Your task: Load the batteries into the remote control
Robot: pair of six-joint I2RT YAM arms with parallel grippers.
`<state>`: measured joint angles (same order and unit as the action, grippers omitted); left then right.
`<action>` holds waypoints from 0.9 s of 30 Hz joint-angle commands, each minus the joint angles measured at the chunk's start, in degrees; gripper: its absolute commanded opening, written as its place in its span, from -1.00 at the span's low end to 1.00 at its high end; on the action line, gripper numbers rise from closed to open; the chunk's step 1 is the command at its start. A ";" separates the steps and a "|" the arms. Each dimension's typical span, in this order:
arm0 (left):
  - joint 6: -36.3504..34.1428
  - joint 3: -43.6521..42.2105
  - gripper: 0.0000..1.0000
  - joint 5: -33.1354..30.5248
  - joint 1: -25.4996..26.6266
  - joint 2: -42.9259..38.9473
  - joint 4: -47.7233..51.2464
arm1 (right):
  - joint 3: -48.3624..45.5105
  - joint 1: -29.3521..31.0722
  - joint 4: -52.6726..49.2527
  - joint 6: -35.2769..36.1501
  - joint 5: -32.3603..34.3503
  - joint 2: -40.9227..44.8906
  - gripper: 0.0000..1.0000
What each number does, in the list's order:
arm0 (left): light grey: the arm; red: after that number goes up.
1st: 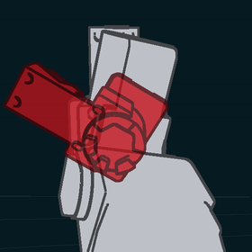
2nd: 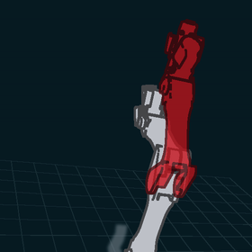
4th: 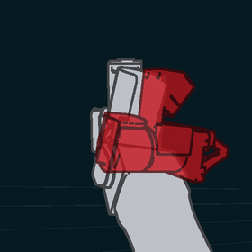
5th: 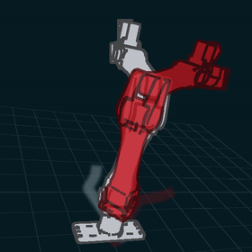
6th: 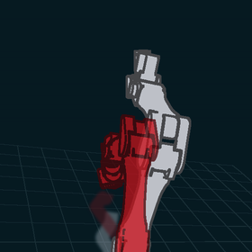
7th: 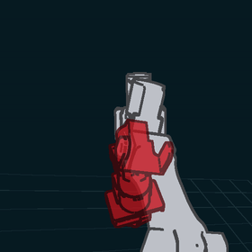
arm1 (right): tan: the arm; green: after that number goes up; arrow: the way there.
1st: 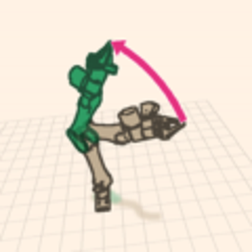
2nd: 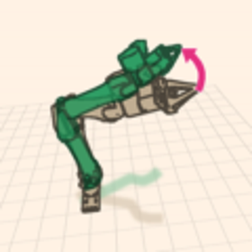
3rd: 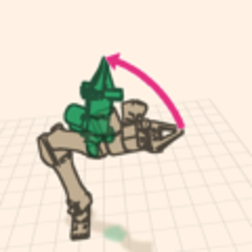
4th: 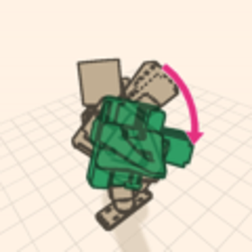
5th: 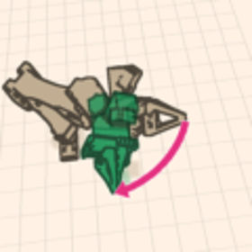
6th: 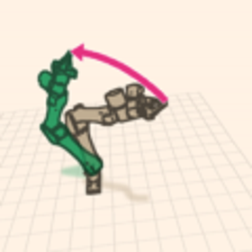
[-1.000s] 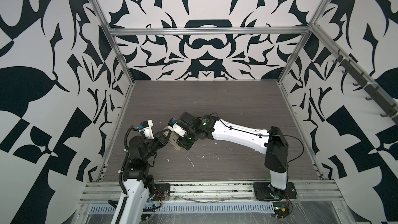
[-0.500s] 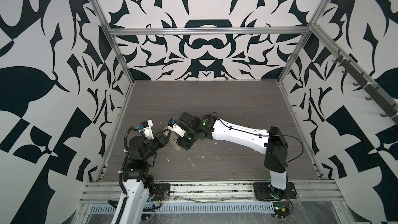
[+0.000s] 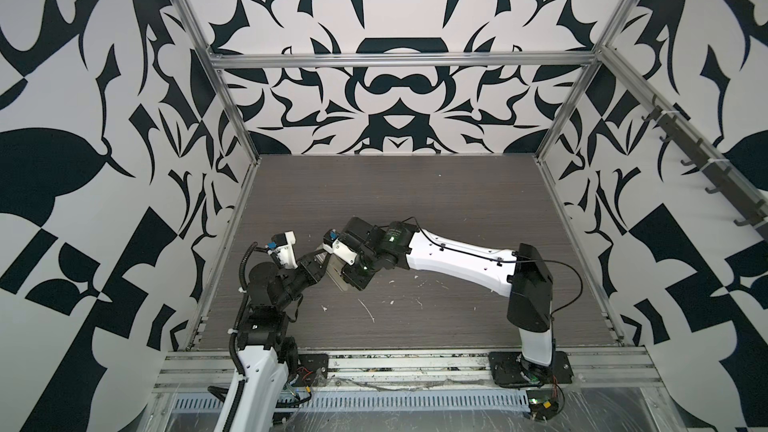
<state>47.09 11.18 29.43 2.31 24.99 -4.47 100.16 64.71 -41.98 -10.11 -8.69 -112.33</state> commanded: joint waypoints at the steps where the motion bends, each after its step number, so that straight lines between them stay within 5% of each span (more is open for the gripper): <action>1: 0.02 1.08 -1.00 2.21 0.02 -0.21 -2.47 | 1.81 0.23 1.10 -0.24 0.71 0.69 -0.91; 27: 0.63 0.75 -1.00 2.67 0.03 -0.74 -3.09 | 2.02 0.25 2.09 -0.62 1.16 1.12 -0.59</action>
<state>47.13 11.18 29.65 2.26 25.08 -4.93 100.16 64.71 -41.80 -10.37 -8.54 -112.33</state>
